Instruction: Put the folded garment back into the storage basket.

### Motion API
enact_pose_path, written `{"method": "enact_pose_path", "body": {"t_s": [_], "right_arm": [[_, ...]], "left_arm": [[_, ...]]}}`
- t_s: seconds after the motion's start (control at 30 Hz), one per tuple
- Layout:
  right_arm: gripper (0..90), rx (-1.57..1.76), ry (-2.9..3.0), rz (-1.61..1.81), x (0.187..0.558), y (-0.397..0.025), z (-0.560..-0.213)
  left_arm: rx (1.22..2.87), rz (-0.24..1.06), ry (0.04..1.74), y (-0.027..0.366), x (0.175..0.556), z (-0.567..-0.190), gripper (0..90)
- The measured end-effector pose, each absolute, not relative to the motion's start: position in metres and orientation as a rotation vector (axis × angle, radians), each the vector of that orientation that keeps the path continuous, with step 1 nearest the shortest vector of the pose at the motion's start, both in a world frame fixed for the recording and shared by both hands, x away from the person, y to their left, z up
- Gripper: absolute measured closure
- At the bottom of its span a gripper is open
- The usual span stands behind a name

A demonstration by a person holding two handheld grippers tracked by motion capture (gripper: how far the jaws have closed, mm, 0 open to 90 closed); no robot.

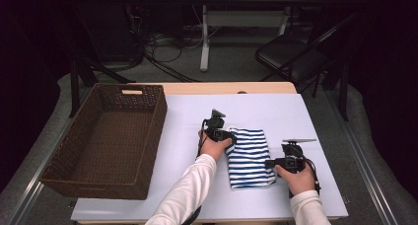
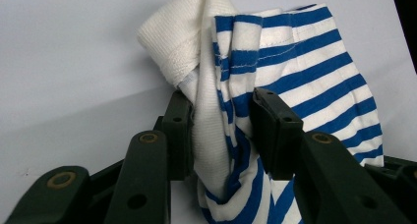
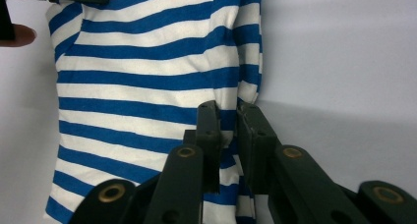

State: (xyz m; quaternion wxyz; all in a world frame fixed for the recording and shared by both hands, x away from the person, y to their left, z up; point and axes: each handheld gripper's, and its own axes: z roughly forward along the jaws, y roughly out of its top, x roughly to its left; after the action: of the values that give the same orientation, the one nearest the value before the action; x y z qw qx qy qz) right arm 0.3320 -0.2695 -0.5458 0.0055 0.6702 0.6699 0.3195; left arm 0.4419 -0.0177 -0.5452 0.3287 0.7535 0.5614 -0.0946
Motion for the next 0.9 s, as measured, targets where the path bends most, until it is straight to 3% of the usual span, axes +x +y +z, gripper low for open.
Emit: {"method": "enact_pose_path", "body": {"t_s": [0.6, 0.9], "right_arm": [[85.5, 2.169, 2.076, 1.108, 0.333, -0.279, -0.543], [85.7, 2.186, 2.073, 1.141, 0.333, -0.281, -0.539]], "left_arm": [[1.954, -0.253, 1.468, -0.016, 0.442, -0.547, 64.3], [1.981, -0.235, 1.451, -0.020, 0.441, -0.541, 73.1]]}}
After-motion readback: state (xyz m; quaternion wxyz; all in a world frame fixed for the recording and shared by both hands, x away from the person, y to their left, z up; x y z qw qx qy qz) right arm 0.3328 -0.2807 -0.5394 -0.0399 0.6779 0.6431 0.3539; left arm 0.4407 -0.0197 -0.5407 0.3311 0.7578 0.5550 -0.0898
